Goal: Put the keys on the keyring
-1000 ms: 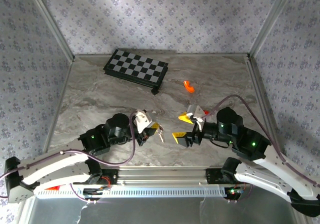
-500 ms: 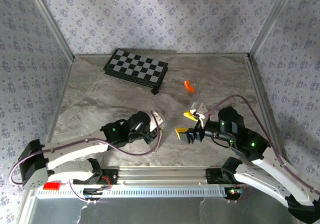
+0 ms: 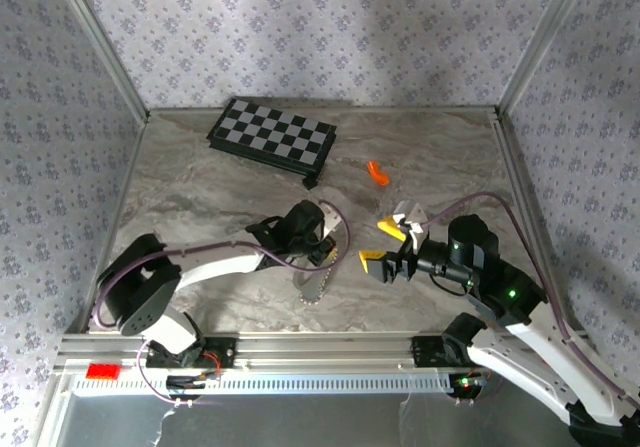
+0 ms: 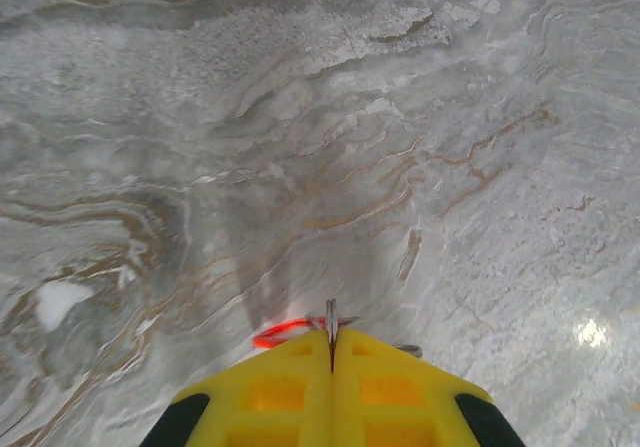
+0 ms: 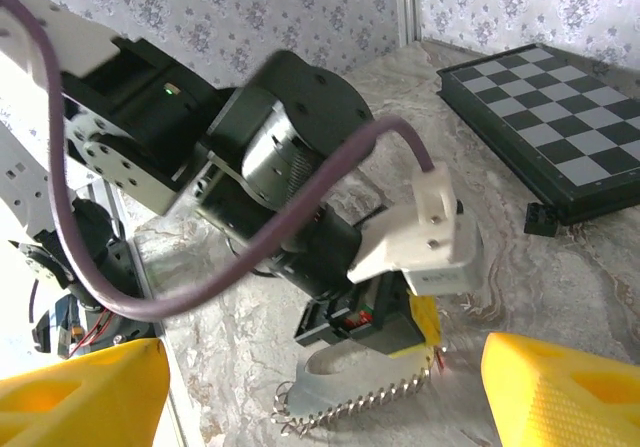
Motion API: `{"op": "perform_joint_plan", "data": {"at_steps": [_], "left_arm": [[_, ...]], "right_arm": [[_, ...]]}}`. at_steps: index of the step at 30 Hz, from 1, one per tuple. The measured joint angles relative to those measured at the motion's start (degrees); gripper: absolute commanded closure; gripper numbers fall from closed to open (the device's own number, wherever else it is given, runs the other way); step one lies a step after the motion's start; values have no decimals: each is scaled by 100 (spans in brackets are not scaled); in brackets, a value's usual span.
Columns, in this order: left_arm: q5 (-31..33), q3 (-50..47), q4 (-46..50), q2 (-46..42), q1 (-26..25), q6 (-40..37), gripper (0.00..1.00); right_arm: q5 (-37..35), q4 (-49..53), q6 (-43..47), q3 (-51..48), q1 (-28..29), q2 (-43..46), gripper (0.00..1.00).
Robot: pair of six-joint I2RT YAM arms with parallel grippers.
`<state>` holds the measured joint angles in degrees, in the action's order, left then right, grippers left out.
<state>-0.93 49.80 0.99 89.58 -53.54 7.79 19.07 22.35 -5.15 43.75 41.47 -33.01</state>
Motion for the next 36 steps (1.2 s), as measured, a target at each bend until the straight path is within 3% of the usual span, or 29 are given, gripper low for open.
{"op": "perform_joint_plan", "data": {"at_steps": [10,21,31,36], "left_arm": [[-341,107,-345,699,105,295,100],[-444,105,-496,918,142,498,100],[-470,-96,-763,767,181,654,77],[-529,-295,-841,590,254,686,74]], "right_arm": [[149,-9,-107,-63,-404,-13,15],[140,11,-306,-76,-675,-343,7],[-225,48,-820,-354,-697,-809,5],[-387,157,-1082,-450,-723,-1165,6]]}}
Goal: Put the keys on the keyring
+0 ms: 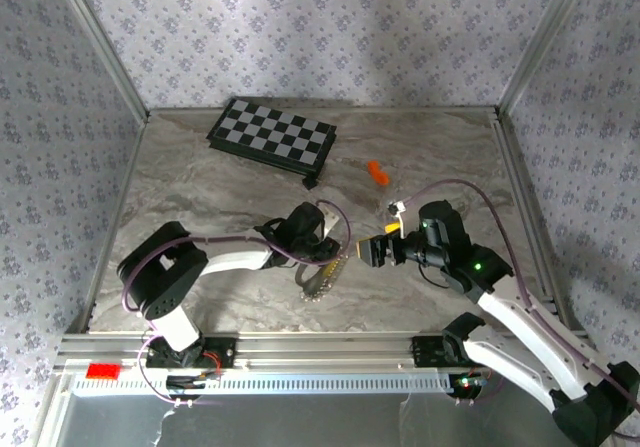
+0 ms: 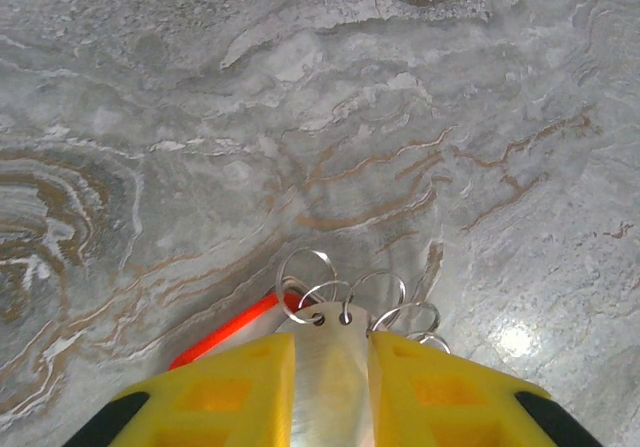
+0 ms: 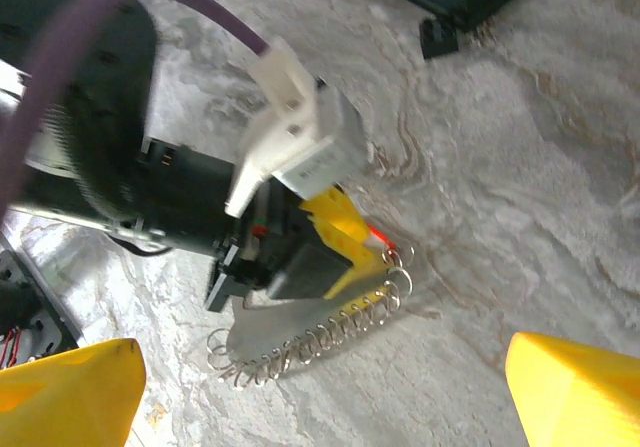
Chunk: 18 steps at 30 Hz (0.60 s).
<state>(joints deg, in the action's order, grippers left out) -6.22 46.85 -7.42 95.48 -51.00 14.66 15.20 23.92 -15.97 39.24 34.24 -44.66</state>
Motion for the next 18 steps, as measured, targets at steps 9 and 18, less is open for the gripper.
{"op": "perform_joint_plan", "data": {"at_steps": [9,18], "left_arm": [[-181,-413,-2,-739,50,31,74],[-498,-960,66,-1832,116,155,73]], "right_arm": [[-28,-31,-210,-35,-179,-922,10],[282,-623,-201,-39,-459,-2347,21]]}}
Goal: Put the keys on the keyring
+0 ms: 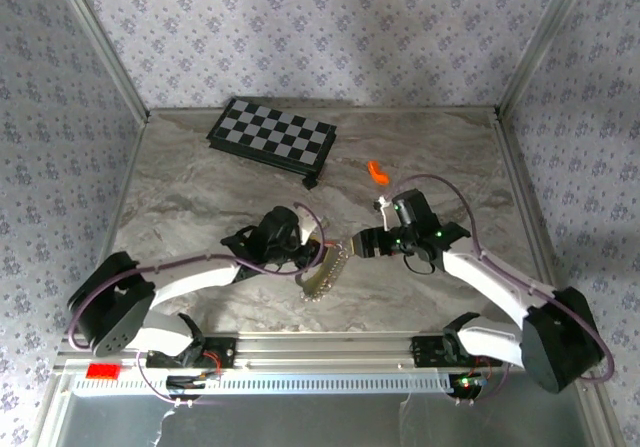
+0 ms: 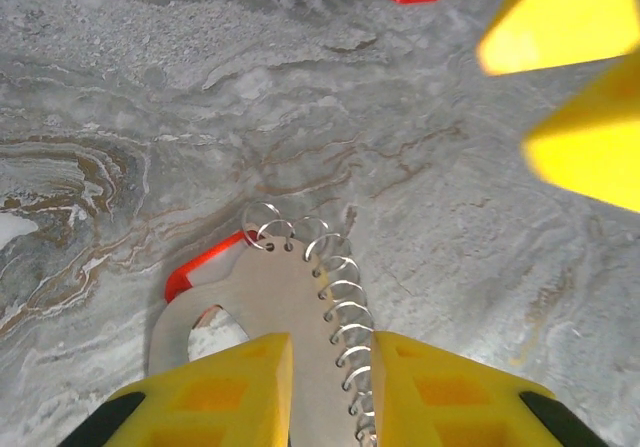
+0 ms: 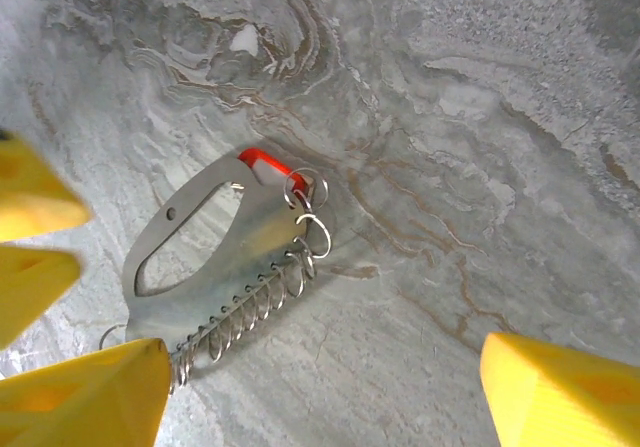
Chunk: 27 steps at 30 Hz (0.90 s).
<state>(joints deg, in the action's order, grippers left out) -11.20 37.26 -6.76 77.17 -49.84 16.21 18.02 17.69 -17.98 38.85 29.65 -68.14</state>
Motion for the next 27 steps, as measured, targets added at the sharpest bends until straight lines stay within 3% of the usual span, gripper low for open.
{"op": "perform_joint_plan", "data": {"at_steps": [13,27], "left_arm": [[-496,-197,-109,-352,225,50,73],[-769,-350,-411,-280,352,153,73]], "right_arm": [[636,-743,212,448,-214,-1941,46],[1429,-1093,243,542,-229,-2614,60]]}}
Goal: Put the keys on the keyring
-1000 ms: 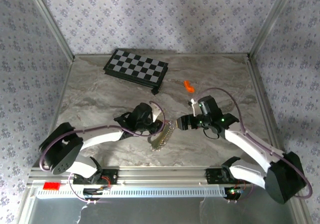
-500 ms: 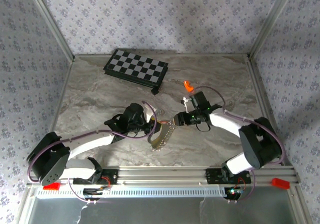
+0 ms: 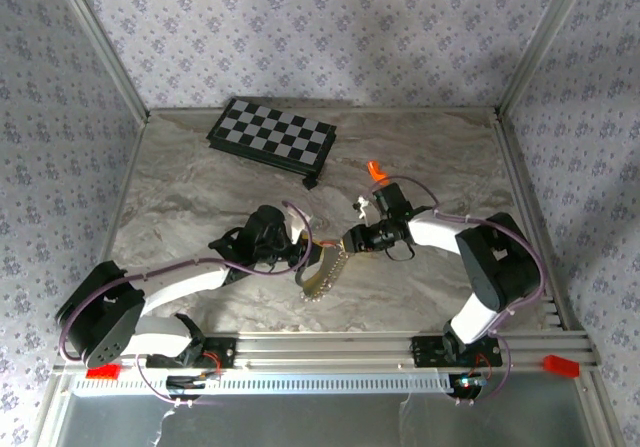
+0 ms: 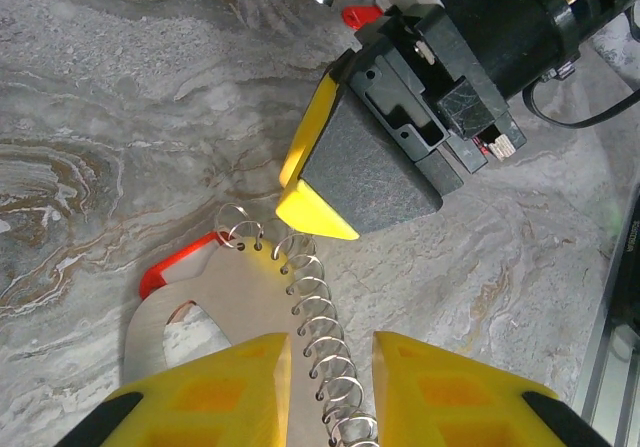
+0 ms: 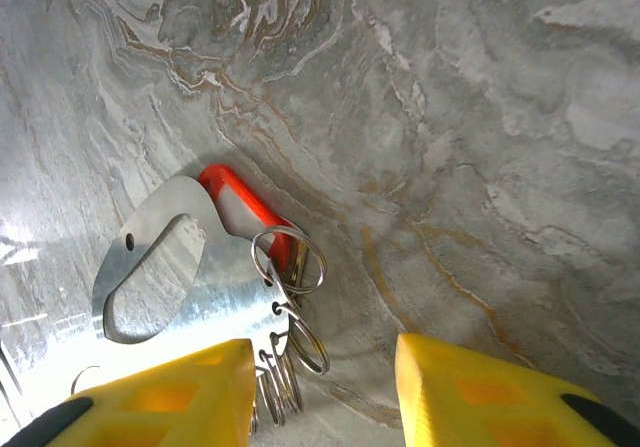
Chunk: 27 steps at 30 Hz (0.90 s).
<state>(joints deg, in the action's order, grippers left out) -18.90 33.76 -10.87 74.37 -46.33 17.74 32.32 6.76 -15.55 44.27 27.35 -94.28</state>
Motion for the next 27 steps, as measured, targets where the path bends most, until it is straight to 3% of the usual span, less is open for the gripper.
{"op": "perform_joint_plan", "data": {"at_steps": [14,27], "left_arm": [[-2,-61,-136,0,11,42,73],[-2,-136,-144,-9,11,42,73]], "right_arm": [[275,-52,87,0,17,-74,75],[352,-105,146,-15,50,-249,77]]}}
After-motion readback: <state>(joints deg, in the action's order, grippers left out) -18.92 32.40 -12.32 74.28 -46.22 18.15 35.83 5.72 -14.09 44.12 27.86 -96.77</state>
